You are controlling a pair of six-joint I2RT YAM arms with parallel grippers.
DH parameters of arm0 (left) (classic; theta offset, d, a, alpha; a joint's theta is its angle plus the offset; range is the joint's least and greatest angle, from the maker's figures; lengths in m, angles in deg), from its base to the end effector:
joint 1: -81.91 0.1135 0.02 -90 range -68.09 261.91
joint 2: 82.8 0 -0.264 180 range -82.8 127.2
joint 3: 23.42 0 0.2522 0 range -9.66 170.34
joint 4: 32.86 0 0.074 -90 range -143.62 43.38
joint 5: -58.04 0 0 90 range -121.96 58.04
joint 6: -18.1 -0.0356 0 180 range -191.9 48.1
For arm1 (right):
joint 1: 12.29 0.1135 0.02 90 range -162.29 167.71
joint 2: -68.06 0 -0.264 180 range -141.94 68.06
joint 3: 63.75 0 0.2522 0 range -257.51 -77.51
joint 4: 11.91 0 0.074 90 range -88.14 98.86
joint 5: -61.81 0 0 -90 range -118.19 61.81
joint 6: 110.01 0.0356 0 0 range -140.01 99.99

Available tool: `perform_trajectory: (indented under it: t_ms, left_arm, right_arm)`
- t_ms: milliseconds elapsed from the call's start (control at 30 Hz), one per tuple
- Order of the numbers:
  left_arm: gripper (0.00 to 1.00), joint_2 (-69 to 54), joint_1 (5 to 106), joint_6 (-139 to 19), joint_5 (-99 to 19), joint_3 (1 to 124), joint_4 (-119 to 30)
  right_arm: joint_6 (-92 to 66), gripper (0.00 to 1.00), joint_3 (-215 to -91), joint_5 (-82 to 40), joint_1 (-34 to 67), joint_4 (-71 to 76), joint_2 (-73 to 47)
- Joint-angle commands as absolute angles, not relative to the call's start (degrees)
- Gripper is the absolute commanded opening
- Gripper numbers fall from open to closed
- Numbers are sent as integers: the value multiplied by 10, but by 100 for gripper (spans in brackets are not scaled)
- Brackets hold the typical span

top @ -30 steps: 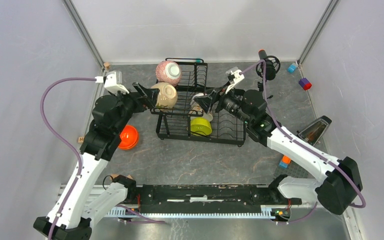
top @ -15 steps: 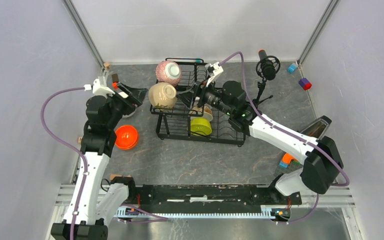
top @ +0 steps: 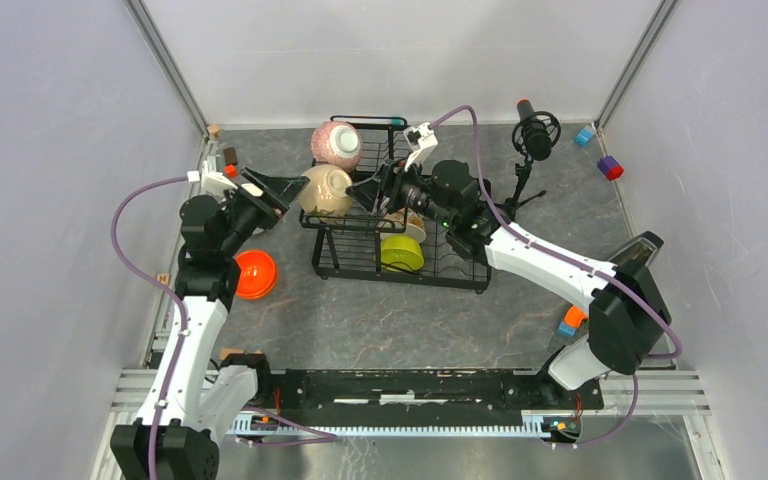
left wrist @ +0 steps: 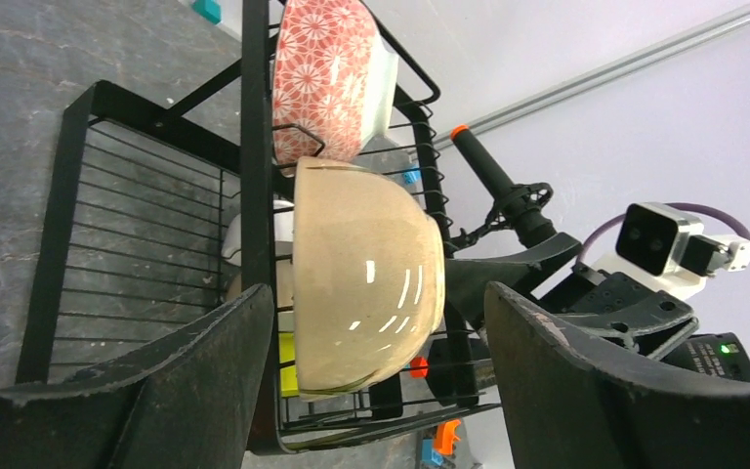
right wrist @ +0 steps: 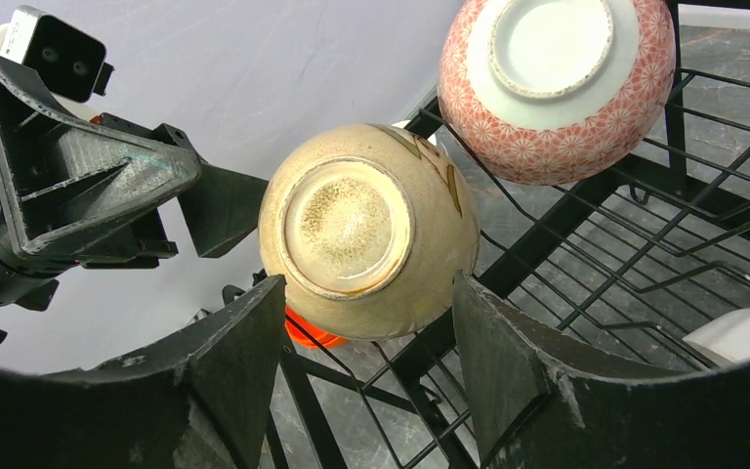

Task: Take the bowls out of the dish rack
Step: Pick up the bowl from the dish rack.

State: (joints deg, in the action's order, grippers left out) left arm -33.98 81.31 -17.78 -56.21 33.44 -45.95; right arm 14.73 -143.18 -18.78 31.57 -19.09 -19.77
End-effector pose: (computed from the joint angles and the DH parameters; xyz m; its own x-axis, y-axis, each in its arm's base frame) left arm 0.2018 -0.0167 0.3381 -0.3908 -0.7347 -0.5545 0.1740 0.5326 -0.8283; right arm 0.2617 0.2596 0.3381 -0.4693 0.3287 -0.8196 -0.6498 0.4999 0.5726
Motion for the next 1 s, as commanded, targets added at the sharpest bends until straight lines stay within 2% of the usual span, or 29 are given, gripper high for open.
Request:
perform_trajectory:
  t_ms: [0,500,967]
  left_arm:
    - [84,-335,816,-142,-600,328,-395]
    - [82,-329,817,-127,-635,306,-355]
    - [71,-310,817,-86,-685,292,-263]
  right_arm:
    - [163,69,-1453,-204,315,-208,-207]
    - [177,68,-1458,-215,313,-182,-225]
    - [172,67,-1473,-196,313,-173,-249]
